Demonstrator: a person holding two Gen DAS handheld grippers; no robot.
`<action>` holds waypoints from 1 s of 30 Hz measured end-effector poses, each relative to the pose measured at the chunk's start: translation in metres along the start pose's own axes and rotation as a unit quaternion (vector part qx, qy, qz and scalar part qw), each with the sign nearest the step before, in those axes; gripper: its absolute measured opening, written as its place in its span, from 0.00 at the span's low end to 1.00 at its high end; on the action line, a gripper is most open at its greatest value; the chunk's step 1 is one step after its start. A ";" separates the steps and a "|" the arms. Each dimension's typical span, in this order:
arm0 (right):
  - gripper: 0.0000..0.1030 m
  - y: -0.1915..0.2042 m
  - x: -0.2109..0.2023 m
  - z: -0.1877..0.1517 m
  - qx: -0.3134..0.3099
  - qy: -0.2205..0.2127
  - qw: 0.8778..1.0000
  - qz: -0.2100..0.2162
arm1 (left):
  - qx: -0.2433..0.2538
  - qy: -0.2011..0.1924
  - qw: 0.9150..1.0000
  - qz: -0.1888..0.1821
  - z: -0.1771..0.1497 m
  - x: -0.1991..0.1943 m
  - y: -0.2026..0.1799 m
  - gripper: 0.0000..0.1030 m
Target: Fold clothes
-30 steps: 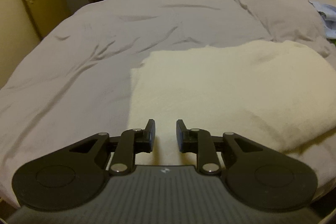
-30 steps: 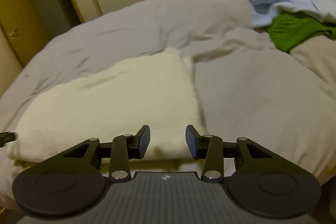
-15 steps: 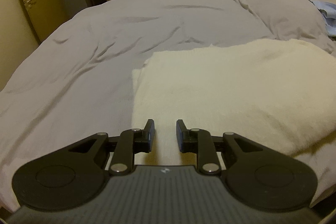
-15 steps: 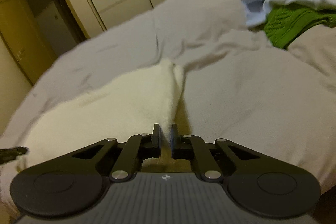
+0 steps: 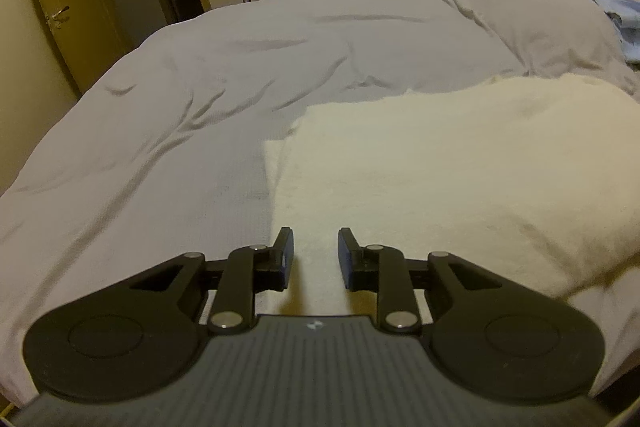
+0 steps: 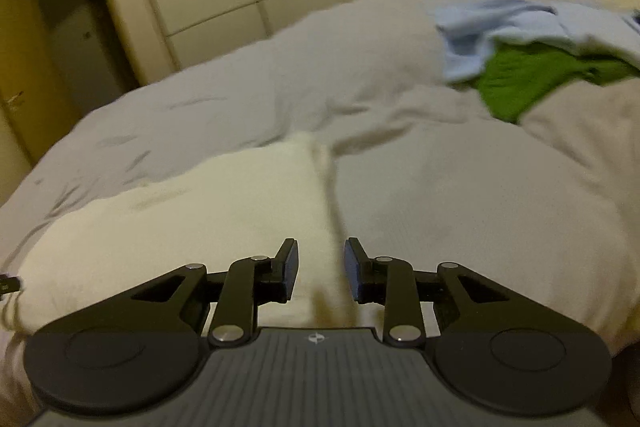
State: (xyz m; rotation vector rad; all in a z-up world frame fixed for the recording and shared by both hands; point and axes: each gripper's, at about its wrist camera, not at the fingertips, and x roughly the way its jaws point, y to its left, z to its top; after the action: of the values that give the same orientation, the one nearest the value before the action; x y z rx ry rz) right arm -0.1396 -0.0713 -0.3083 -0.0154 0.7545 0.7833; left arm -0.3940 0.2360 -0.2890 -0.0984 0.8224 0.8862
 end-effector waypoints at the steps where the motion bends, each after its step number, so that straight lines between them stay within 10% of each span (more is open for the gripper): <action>1: 0.31 0.002 0.010 -0.003 -0.001 0.020 1.000 -0.009 | 0.001 0.010 1.000 0.006 -0.003 0.004 -0.001 0.22; 4: 0.34 0.006 0.015 -0.008 0.004 0.042 0.998 -0.044 | -0.004 0.021 1.000 0.016 -0.006 0.000 -0.002 0.22; 22: 0.55 0.020 -0.024 -0.033 0.098 0.063 0.991 0.063 | -0.043 0.019 0.999 -0.007 -0.023 -0.075 -0.005 0.26; 30: 0.55 -0.033 0.006 -0.056 0.355 0.043 0.915 0.187 | -0.061 -0.004 0.995 -0.080 -0.027 -0.069 0.003 0.22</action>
State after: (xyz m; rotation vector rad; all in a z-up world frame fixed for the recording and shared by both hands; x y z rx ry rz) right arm -0.1493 -0.1069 -0.3624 0.7749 1.1099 0.8304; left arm -0.4366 0.1828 -0.2604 -0.2639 0.7424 0.7854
